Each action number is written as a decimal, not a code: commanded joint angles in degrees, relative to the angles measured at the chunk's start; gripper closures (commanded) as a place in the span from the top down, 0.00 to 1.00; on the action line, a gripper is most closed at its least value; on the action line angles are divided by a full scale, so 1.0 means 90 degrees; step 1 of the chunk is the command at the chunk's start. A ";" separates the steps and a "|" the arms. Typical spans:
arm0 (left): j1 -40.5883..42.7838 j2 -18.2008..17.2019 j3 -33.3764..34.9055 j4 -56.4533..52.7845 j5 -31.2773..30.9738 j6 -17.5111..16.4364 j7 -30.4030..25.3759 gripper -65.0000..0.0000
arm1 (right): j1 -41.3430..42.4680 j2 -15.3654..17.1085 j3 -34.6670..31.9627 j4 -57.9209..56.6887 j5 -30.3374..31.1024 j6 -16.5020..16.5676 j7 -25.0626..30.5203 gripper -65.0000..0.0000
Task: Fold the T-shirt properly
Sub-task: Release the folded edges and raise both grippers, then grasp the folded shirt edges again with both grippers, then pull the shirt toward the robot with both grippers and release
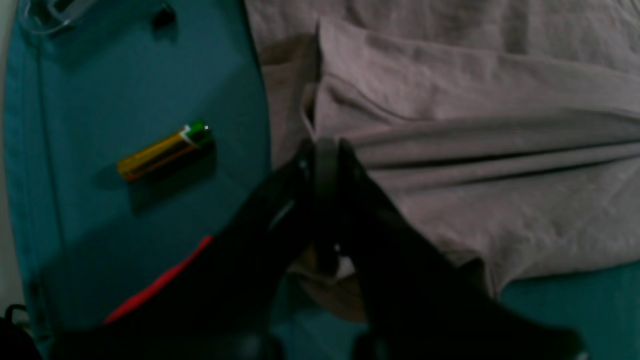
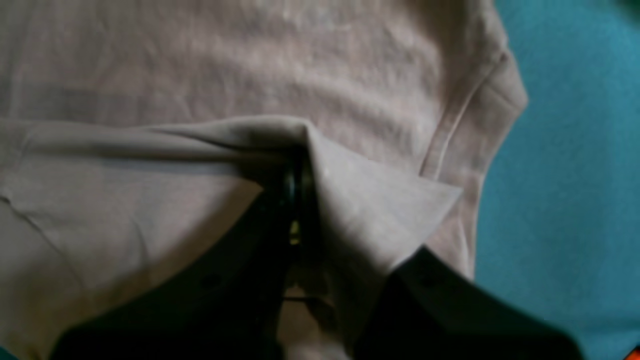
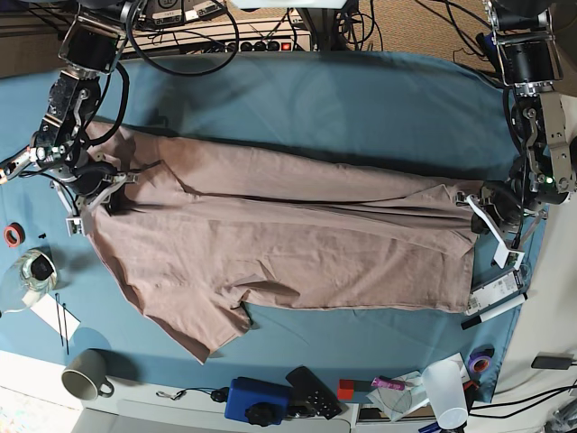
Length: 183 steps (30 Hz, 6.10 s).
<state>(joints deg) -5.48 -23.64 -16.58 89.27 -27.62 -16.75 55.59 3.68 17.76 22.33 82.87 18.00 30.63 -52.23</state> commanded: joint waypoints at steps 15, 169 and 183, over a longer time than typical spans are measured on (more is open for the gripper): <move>-0.0117 -0.0107 -0.0049 0.0090 0.0126 0.0027 -0.0478 0.00 | 0.0763 0.0129 0.0024 -0.0668 -0.0124 -0.0063 0.0272 0.00; 0.1404 -0.1258 -0.0061 -0.0301 -0.2178 -0.0435 0.2098 0.00 | -0.2273 0.0444 0.2997 0.1209 0.3568 0.0668 -0.3086 0.00; 0.2664 -0.1251 -0.0471 0.0566 -0.2176 -0.0464 0.2159 0.00 | -0.2705 0.0444 0.2997 0.1209 0.3568 0.0789 -0.3086 0.00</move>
<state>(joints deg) 17.58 -33.95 -20.62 94.63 -51.16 -21.39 70.52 -20.62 20.27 48.66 92.75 50.04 37.56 -80.77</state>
